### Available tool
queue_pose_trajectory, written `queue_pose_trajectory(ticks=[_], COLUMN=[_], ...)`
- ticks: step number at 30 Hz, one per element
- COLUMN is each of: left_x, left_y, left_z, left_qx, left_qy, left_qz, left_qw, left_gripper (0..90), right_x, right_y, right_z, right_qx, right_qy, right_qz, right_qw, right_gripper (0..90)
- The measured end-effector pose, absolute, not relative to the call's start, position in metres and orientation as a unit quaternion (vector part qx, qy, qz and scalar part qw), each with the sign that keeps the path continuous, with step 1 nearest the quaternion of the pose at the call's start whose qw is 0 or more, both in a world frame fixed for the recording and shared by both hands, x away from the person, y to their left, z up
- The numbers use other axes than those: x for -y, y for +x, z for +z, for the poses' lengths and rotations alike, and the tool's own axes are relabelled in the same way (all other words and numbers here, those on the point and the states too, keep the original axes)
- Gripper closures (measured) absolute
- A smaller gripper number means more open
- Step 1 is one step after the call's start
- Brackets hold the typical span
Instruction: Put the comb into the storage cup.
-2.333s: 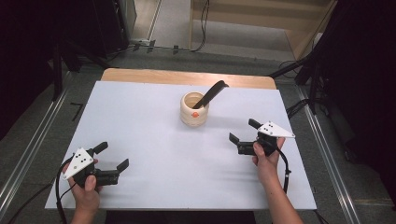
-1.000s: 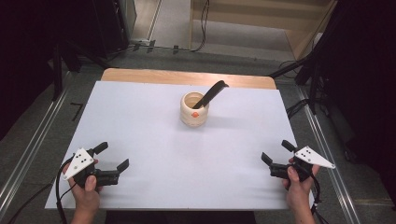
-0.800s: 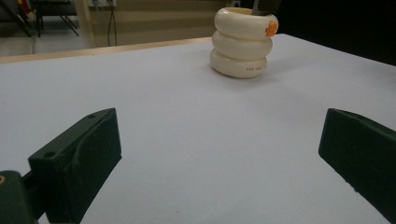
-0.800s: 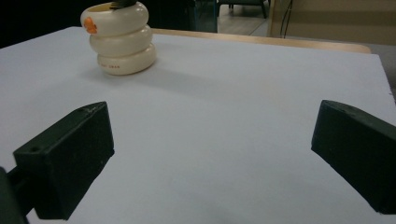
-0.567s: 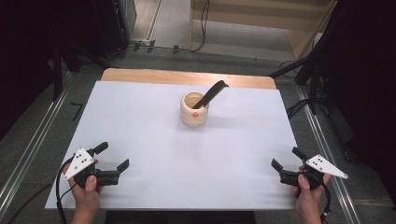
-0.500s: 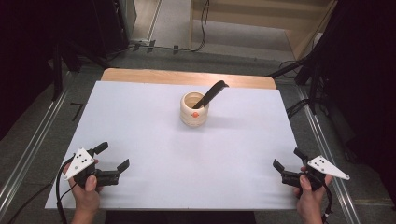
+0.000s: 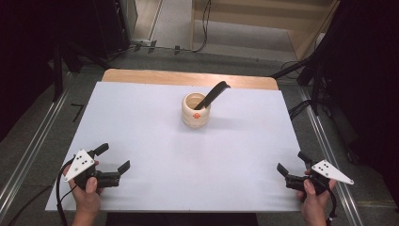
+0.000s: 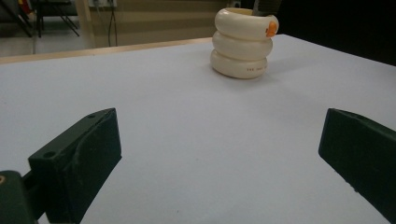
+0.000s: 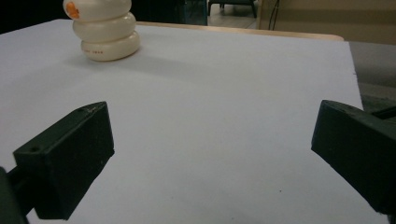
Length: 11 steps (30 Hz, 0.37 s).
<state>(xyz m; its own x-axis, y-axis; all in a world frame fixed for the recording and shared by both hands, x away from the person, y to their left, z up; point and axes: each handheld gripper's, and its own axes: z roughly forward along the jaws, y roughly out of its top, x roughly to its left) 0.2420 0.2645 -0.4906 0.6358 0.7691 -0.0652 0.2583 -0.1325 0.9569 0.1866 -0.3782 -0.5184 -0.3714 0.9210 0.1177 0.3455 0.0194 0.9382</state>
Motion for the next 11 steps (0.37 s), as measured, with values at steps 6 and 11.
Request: queue_pose_trajectory(ticks=[6, 11], left_x=[-0.2645, -0.2649], left_y=[0.2422, 0.2428], left_z=[-0.4907, -0.4909], left_qx=[-0.361, -0.366], left_qy=[0.715, 0.712], left_qz=[0.232, 0.234], left_qw=[0.552, 0.552], left_gripper=[0.0, 0.0], right_x=[0.3811, 0.3823], right_y=[0.1867, 0.1881], right_z=[-0.5195, -0.5205], right_qx=[-0.648, -0.645], right_qy=[0.483, 0.487], right_qz=[0.519, 0.522], right_qw=[0.279, 0.272], right_gripper=[0.0, 0.0])
